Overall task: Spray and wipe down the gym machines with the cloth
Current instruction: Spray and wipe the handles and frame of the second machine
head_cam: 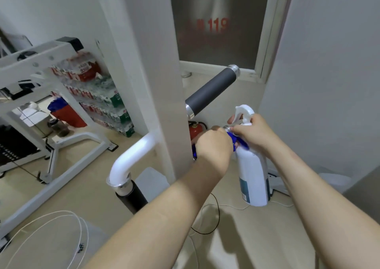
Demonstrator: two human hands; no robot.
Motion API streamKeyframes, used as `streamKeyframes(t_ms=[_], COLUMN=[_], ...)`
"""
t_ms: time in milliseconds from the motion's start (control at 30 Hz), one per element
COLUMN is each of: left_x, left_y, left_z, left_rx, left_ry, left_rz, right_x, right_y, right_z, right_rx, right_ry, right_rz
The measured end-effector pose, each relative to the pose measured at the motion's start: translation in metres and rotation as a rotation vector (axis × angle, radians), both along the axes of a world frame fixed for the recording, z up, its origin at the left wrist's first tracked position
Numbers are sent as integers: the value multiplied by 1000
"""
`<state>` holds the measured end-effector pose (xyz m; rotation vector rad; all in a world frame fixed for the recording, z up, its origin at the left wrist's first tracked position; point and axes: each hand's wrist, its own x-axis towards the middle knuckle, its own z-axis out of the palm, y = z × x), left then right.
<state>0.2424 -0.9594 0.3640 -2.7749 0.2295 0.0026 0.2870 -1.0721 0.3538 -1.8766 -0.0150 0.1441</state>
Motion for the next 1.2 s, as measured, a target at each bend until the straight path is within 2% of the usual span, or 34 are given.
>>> streamKeyframes(t_ms=[133,267,367,533,667,767,933,1100,1200], left_x=[20,14,4,-18,-30,-42,-51,-39,-35], left_y=[-25,-27,-14,6,21,28,27,30,29], left_z=[-17,-23,-42,-23,-11,-13,-4,-7,-3], left_rx=[-73,-151,-66,46,107,320,380,373,289], left_ry=[-92,-175,-195,-93,-111,-71,-66,-26,-2], left_rz=[-116,-117,-122,-65,-189,-234,-345,-299,-273], right_x=[-4,-5,-11,-27,-57,-80,-94,-93,-82], right_y=[-20,-28,-20,-8,8,27,40,36,27], right_z=[2,-4,-9,4,49,77,82,87,91], right_rx=[60,65,-65,-215,-281,-402,-467,-467,-451], right_ry=[15,52,14,-110,-332,-489,-472,-453,-442], right_rz=[-73,-58,-42,-90,6,85,52,36,-80])
